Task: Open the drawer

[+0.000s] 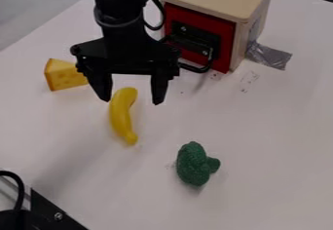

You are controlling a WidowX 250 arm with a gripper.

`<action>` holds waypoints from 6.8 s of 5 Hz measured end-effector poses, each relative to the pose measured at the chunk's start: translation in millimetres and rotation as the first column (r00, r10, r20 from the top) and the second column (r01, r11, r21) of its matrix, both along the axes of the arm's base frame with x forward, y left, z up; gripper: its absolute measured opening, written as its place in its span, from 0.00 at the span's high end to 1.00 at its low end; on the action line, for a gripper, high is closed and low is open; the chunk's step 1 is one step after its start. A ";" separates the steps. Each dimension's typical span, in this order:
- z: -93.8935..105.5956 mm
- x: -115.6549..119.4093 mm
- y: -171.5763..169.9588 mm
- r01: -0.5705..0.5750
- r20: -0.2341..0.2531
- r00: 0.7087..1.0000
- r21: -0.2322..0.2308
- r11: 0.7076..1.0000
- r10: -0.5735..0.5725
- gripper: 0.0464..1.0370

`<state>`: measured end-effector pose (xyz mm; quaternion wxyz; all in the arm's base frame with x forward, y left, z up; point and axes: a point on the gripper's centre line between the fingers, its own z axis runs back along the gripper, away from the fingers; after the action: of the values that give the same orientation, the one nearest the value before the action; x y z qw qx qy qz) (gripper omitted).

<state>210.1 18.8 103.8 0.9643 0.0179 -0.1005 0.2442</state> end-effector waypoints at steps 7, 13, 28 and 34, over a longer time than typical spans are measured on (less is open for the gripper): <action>-31.9 105.8 30.6 -0.554 0.045 0.821 -0.178 0.814 0.569 0.04; -80.8 130.3 41.7 -0.747 -0.011 0.659 -0.119 0.654 0.752 0.34; -85.3 57.4 33.7 -0.783 -0.040 0.614 -0.161 0.601 0.789 0.88; -33.5 91.2 31.4 -0.690 -0.045 0.713 -0.218 0.690 0.700 0.04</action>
<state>301.3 50.2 70.3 0.7937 -0.0568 -0.0788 0.6005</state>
